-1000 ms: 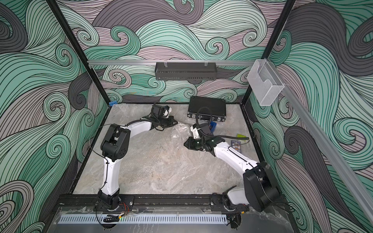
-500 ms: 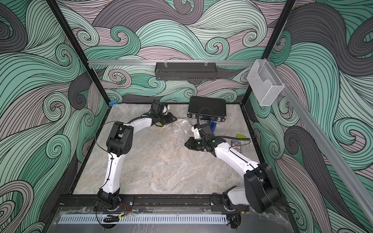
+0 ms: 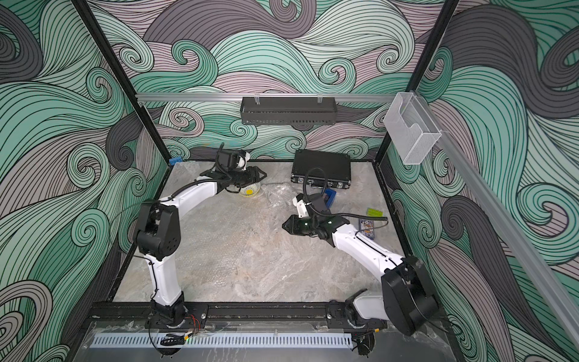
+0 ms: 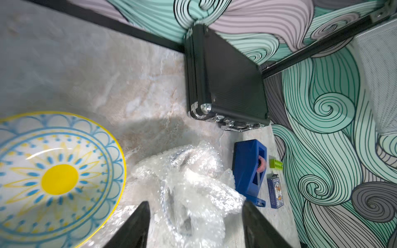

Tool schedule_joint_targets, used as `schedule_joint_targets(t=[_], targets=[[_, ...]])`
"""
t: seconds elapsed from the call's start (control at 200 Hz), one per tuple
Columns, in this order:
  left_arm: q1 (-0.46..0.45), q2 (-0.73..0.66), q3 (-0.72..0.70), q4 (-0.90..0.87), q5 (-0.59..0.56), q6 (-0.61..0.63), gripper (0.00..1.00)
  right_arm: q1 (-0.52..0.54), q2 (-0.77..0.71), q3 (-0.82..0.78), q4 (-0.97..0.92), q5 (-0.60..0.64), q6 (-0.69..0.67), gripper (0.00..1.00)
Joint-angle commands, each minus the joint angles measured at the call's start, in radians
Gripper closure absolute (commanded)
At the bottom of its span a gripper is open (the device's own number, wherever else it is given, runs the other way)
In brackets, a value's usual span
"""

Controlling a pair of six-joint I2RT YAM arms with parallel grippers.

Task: Wrap bowls in bubble wrap
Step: Move the bubble-wrapped bowl to the center of the board, then move the bubble wrap to the center of the board.

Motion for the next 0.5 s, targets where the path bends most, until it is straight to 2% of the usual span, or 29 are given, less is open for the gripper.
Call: schedule_joint_targets(t=[0.0,0.145,0.21,0.29,0.495], targets=[[0.028,-0.142,-0.040,-0.089,-0.104,0.005,0.33,0.044,0.040,0.039,0.051,-0.005,0.019,0.75],[0.065,-0.370,-0.250,-0.066,-0.184,-0.058,0.33,0.161,0.186,0.139,0.079,0.022,0.022,0.75],[0.073,-0.488,-0.336,-0.074,-0.265,-0.087,0.33,0.220,0.274,0.193,0.121,0.036,0.046,0.76],[0.084,-0.634,-0.441,-0.067,-0.320,-0.084,0.33,0.300,0.401,0.311,0.128,0.043,0.046,0.77],[0.103,-0.879,-0.540,-0.219,-0.394,-0.051,0.31,0.416,0.719,0.637,0.047,0.076,0.043,0.78]])
